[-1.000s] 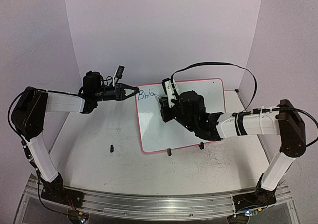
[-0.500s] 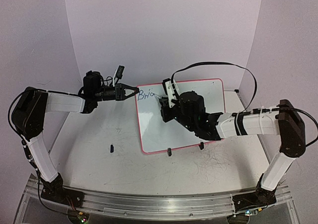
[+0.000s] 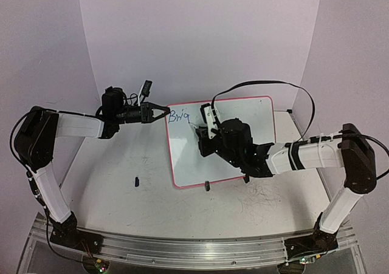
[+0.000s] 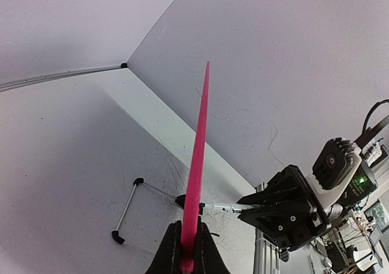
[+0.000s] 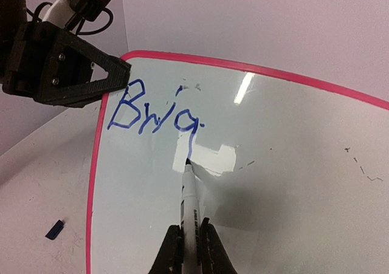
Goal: Write a sentence on the whiteboard
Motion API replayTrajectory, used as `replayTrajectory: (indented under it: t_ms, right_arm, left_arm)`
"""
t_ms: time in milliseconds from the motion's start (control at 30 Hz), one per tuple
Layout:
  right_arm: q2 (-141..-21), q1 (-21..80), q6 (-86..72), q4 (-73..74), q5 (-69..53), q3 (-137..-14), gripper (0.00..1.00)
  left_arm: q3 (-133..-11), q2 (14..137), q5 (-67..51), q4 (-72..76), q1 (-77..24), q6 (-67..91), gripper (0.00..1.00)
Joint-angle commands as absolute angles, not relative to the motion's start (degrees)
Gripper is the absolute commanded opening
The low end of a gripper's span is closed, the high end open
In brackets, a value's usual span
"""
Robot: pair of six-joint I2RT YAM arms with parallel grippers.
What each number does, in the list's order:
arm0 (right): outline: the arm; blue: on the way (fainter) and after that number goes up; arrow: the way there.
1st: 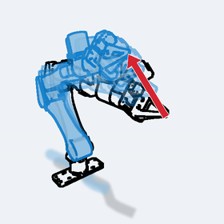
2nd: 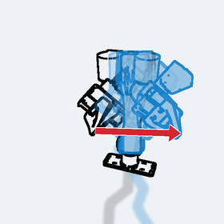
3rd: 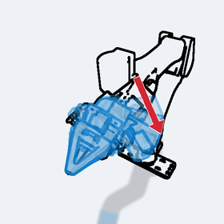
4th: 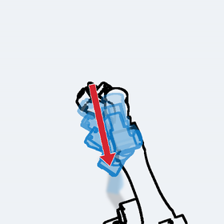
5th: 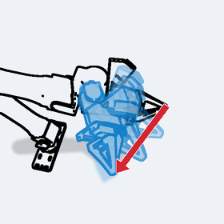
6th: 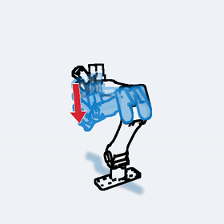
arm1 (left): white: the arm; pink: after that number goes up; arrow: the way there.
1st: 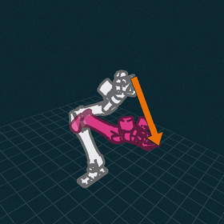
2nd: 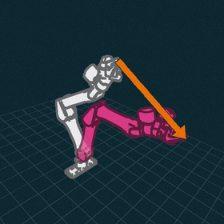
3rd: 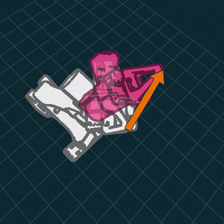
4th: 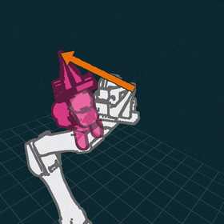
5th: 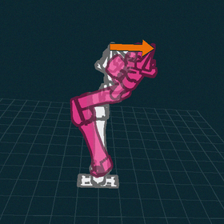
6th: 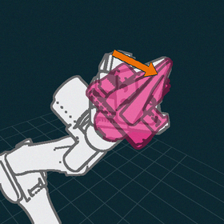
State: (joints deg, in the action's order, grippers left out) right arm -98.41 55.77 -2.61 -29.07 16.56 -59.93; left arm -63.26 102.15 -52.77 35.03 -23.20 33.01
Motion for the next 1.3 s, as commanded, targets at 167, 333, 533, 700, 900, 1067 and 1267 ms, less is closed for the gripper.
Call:
replayTrajectory:
  t_ms: [167,333,533,700,900,1067,1267]
  right_arm:
    - [-98.14,56.67,-4.12,-26.21,16.00,-59.86,0.00]
    - [-100.15,56.64,-3.34,-26.29,15.01,-64.04,0.00]
    - [-93.92,56.18,-3.22,-27.55,15.38,-62.87,0.00]
    - [-94.20,53.23,-3.56,-27.63,13.27,-63.80,0.00]
    - [-94.94,53.03,-2.03,-27.84,13.33,-65.77,0.00]
    - [-96.50,53.05,-1.75,-27.84,13.12,-67.23,0.00]
    - [-97.87,52.75,-0.98,-27.88,14.57,-68.72,0.00]
  left_arm:
    - [-63.14,101.61,-53.54,35.97,-23.59,34.19,0.00]
    - [-63.06,101.78,-53.45,36.01,-23.60,34.10,0.00]
    - [-63.12,101.99,-53.49,36.01,-23.56,34.10,0.00]
    - [-63.14,102.04,-53.63,36.03,-23.61,34.24,0.00]
    - [-63.20,102.00,-53.60,36.00,-23.63,34.13,0.00]
    - [-63.21,102.05,-53.68,35.98,-23.69,34.19,0.00]
    - [-63.20,101.99,-53.72,36.02,-23.64,34.19,0.00]
